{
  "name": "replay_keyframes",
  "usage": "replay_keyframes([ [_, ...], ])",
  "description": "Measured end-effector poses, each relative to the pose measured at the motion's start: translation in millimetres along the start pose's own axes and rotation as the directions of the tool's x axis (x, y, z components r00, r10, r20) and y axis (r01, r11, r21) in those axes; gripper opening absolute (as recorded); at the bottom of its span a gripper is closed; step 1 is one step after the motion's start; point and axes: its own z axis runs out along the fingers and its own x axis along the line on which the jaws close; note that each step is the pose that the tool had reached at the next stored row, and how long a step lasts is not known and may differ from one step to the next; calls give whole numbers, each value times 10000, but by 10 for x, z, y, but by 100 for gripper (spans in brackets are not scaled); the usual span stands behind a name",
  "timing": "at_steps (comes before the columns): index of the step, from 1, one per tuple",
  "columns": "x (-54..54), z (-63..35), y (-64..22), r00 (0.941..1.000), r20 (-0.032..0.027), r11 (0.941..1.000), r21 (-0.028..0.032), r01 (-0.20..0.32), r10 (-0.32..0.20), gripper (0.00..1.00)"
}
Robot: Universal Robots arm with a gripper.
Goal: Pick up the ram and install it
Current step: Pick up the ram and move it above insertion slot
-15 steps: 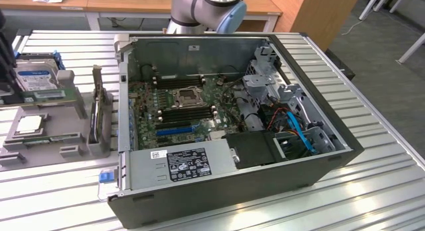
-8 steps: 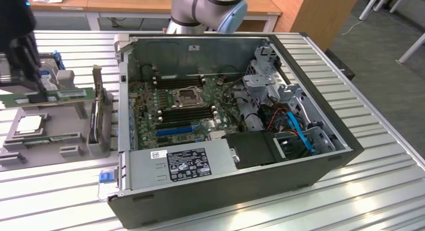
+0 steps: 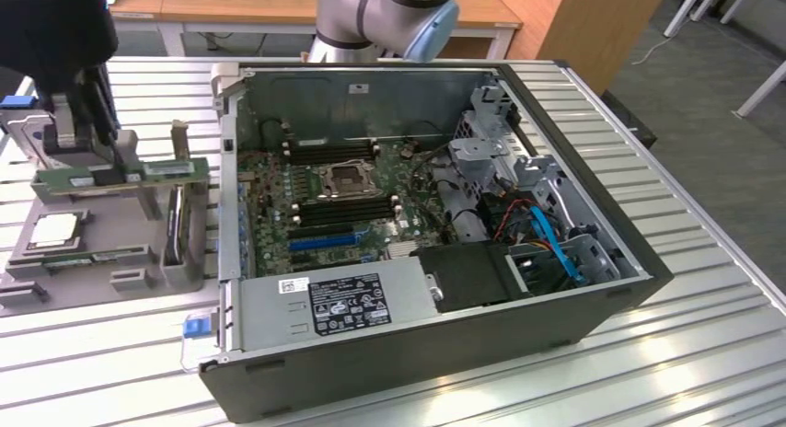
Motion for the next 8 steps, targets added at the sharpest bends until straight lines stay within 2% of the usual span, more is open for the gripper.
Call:
replay_keyframes([
  [3,-21,-48,-33,10000,5,10000,-4,2,-2,14],
  [8,-4,-60,-254,10000,4,10000,-9,0,0,14],
])
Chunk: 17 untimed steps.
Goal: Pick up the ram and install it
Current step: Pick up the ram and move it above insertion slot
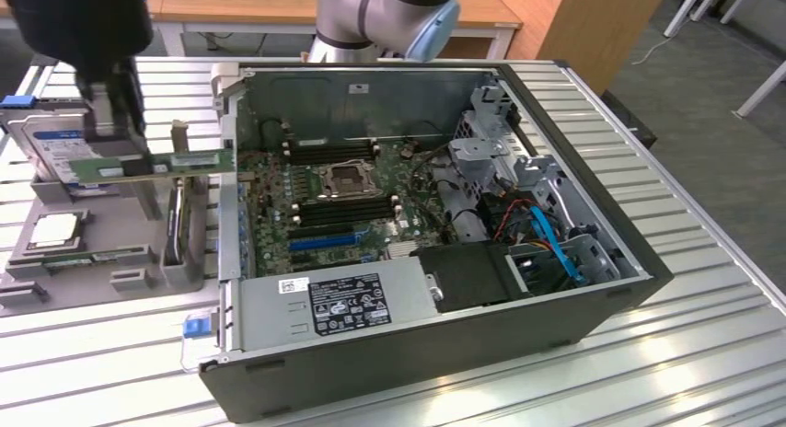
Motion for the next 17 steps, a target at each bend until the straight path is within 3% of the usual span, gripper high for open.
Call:
replay_keyframes([
  [7,22,-12,-316,10000,0,10000,0,0,0,14],
  [8,27,-17,-422,10000,-1,10000,-1,1,-1,14],
  [17,5,-26,-854,10000,-1,10000,-2,1,-1,14],
])
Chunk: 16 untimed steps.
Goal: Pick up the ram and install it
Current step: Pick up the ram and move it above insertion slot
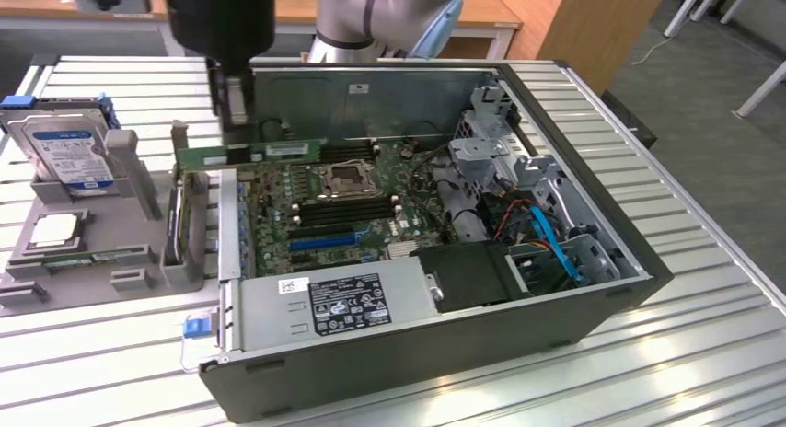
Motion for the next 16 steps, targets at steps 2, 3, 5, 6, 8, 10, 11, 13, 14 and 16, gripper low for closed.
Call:
replay_keyframes([
  [2,-2,-2,-90,10000,0,10000,1,-2,2,14],
  [3,-3,-2,-136,10000,1,10000,2,-2,2,14],
  [5,-4,-5,-231,10000,0,10000,1,-1,1,14],
  [6,-6,-7,-273,10000,-1,10000,0,-2,2,14],
  [8,-10,-8,-360,10000,1,10000,2,-1,1,14],
  [10,-14,-10,-447,10000,1,10000,1,-2,2,14],
  [11,-16,-12,-491,10000,0,10000,0,-2,2,14],
  [13,-18,-14,-584,10000,0,10000,0,0,0,14],
  [14,-20,-14,-625,10000,1,10000,2,-2,2,14],
  [16,-24,-16,-708,10000,1,10000,1,-1,1,14],
])
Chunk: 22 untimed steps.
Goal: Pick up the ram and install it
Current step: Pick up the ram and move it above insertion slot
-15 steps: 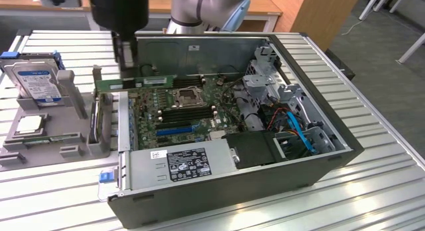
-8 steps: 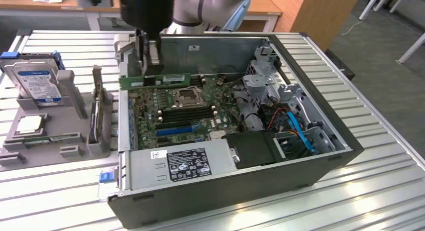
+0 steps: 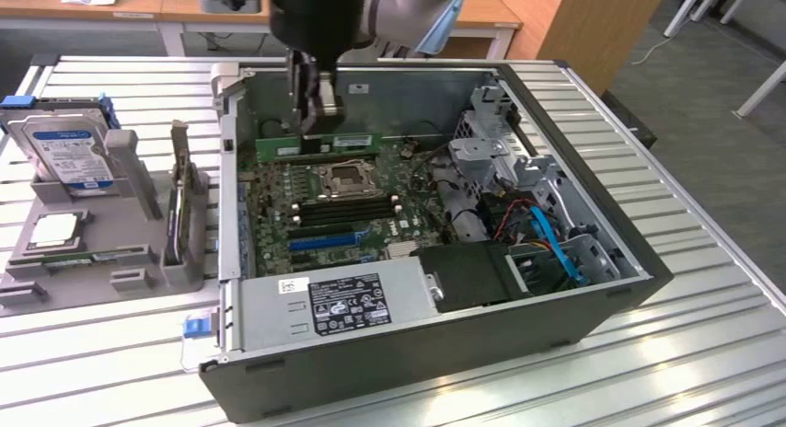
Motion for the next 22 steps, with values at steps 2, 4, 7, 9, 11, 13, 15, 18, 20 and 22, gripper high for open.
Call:
replay_keyframes([
  [2,-3,-2,-82,10000,0,10000,0,0,0,14],
  [4,-6,-4,-164,10000,-1,10000,0,0,0,14],
  [7,-6,-7,-287,10000,0,10000,0,0,0,14],
  [9,-5,-10,-376,10000,0,10000,0,2,-2,14],
  [11,-6,-12,-458,10000,1,10000,0,-1,1,14],
  [13,-6,-16,-544,10000,0,10000,0,1,-1,14],
  [15,-7,-18,-608,10000,1,10000,1,0,0,14],
  [18,-7,-19,-613,10000,2,10000,0,2,-2,14],
  [20,-8,-18,-612,10000,21,10000,0,-91,91,14],
  [22,-8,-18,-613,9996,134,9997,7,-261,260,14],
])
